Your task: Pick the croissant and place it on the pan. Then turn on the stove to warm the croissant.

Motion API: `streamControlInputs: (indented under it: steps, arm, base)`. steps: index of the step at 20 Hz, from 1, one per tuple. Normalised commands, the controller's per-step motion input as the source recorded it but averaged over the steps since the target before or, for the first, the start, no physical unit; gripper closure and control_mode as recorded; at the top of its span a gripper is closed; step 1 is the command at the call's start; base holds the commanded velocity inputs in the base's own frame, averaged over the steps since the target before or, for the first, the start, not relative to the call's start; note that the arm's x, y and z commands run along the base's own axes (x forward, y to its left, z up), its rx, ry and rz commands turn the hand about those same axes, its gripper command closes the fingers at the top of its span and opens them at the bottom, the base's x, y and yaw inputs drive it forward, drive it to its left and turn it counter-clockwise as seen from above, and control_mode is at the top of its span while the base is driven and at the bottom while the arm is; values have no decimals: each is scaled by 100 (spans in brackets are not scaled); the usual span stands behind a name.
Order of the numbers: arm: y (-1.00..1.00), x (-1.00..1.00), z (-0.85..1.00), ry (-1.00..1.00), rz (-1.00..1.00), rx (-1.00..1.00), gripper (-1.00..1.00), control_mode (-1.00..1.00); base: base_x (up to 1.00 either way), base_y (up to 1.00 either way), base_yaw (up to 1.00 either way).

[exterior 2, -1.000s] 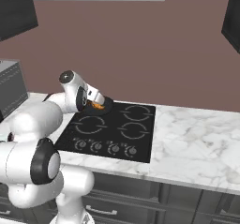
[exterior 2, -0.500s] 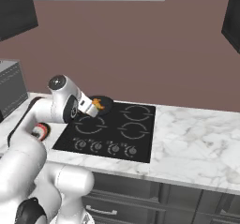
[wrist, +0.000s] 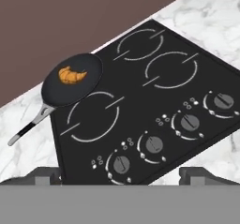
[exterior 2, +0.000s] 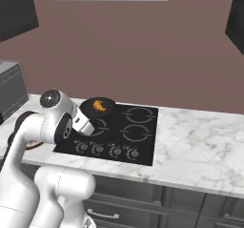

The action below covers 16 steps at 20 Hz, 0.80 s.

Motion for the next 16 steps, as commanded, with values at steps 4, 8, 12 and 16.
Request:
streamControlInputs:
  steps: [4,8,12,16]
  arm:
    - [-13,-9,1,20,-4,0,-100,-100]
    - [-17,-1,0,29,0,6,-100,-100]
    - [-12,-1,0,25,0,8,-100,-100]
    - [-7,-2,-3,18,0,5,-100,-100]
  base:
    - [0,0,0]
    - [0,0,0]
    - [0,0,0]
    - [0,0,0]
